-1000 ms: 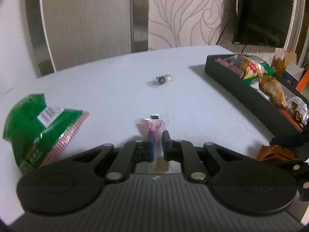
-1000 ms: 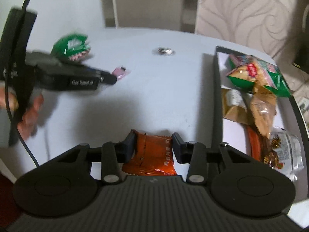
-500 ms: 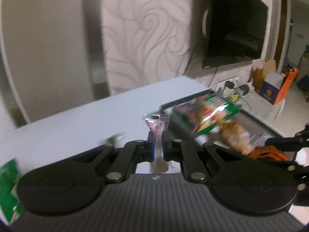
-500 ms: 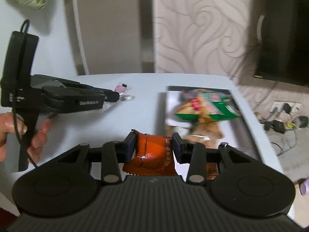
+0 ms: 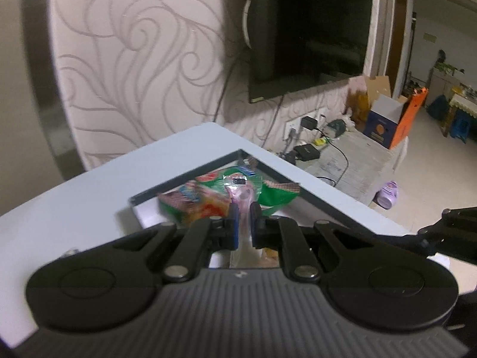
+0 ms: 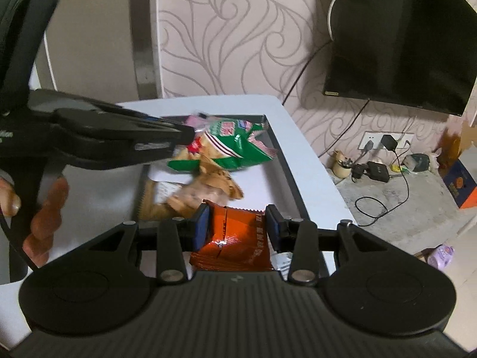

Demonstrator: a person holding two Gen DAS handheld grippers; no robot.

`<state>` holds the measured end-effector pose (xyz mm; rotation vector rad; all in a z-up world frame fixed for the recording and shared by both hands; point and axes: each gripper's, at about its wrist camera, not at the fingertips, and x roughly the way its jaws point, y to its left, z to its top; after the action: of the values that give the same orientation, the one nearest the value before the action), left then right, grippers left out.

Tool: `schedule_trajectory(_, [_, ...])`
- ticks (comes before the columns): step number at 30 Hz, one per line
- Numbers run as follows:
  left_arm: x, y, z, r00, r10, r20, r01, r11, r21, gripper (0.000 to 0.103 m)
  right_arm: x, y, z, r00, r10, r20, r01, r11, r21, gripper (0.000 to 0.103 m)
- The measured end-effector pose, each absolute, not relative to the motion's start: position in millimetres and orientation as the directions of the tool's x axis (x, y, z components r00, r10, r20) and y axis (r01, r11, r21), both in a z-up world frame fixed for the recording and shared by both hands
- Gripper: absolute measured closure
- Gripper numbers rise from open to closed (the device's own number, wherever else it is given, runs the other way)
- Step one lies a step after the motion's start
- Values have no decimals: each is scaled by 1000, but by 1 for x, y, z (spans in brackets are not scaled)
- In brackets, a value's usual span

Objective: Organize snacks
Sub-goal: 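Carry both held snacks over the black box and open both tools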

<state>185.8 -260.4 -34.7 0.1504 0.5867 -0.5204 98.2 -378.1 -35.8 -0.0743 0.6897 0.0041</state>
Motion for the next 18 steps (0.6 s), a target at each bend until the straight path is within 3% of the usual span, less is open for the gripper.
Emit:
schedule_trajectory(10, [195, -285, -44, 691, -443, -572, 545, 839, 8, 78, 123, -373, -55, 744, -45, -667, -58, 990, -132, 57])
schedule_trajectory(12, [194, -286, -45, 701, -434, -566, 540, 842, 24, 68, 125, -373, -58, 742, -48, -669, -62, 988, -141, 57])
schedule_trajectory(14, [193, -287, -45, 711, -425, -561, 531, 847, 32, 47, 127, -374, -63, 741, -55, -669, -56, 988, -144, 57])
schedule_trajectory(16, [191, -286, -45, 726, -417, -546, 522, 852, 44, 33, 129, -376, -64, 743, -49, -667, -54, 990, -134, 56])
schedule_trajectory(18, [188, -286, -44, 743, -409, -529, 514, 855, 61, 29, 130, -374, -65, 745, -53, -665, -54, 989, -140, 56])
